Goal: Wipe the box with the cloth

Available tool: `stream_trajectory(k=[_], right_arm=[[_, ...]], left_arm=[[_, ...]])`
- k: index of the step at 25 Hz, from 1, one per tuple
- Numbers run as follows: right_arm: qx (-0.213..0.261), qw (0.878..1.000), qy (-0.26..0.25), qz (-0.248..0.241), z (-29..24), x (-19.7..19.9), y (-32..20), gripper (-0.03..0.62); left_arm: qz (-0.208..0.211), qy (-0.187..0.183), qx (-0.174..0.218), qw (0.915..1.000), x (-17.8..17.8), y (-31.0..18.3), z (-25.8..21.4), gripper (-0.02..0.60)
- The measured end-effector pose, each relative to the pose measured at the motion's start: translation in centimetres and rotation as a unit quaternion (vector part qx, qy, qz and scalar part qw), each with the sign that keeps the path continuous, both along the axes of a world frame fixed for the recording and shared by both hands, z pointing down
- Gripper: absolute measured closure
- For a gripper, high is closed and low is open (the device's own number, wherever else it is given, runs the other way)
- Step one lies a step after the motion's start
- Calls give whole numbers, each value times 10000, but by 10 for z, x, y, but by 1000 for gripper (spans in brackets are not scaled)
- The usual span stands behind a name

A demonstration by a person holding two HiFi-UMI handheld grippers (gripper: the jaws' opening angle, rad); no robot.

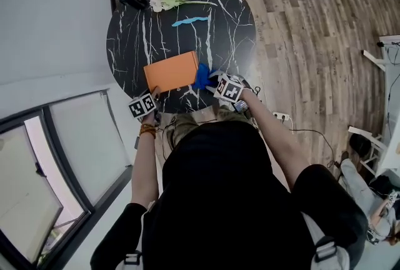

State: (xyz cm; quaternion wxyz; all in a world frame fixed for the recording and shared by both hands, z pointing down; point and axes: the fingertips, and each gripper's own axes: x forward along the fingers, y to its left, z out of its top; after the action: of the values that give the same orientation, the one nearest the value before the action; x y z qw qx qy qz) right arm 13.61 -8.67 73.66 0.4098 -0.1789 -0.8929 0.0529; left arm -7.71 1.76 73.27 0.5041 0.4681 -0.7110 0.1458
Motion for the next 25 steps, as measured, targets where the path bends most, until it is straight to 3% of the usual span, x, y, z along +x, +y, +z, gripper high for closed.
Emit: stream_trajectory(k=[2, 4, 6, 9, 11, 12, 14, 16, 19, 23, 25], right_arm=[[-726, 9964, -404, 143, -30, 2, 3, 531], [-1242, 9862, -1004, 443, -69, -4, -4, 531], [-1432, 9728, -1647, 774, -106, -15, -13, 531], [-1132, 9634, -2289, 815, -143, -36, -12, 531], [-711, 9672, -2396, 446, -150, -50, 3, 531], [-415, 9704, -2375, 158, -149, -57, 14, 531], [290, 9719, -2283, -495, -142, -66, 37, 531], [861, 9642, -2311, -972, -137, -72, 58, 531], [1484, 9526, -2387, -1167, -131, -84, 78, 530], [1587, 9566, -2286, -858, -124, -106, 91, 530], [1407, 9639, -2145, -717, -118, -123, 104, 528]], left_arm=[[104, -86, 212, 9997, 2, -2, -13, 387], [228, -46, 688, 9974, 9, -11, -38, 354], [460, 300, 1354, 9893, 28, -26, -71, 347], [1123, 1196, 2342, 9582, 78, -52, -121, 331], [1466, 1658, 2742, 9359, 104, -63, -143, 323], [1543, 1794, 2853, 9288, 111, -67, -149, 303], [1563, 1956, 2911, 9234, 116, -71, -152, 301], [1560, 2110, 2840, 9222, 116, -70, -143, 301], [1546, 2463, 2753, 9163, 114, -63, -133, 303], [1704, 2970, 2653, 9013, 99, -50, -132, 385], [1925, 3082, 2360, 9012, 83, -37, -127, 414]])
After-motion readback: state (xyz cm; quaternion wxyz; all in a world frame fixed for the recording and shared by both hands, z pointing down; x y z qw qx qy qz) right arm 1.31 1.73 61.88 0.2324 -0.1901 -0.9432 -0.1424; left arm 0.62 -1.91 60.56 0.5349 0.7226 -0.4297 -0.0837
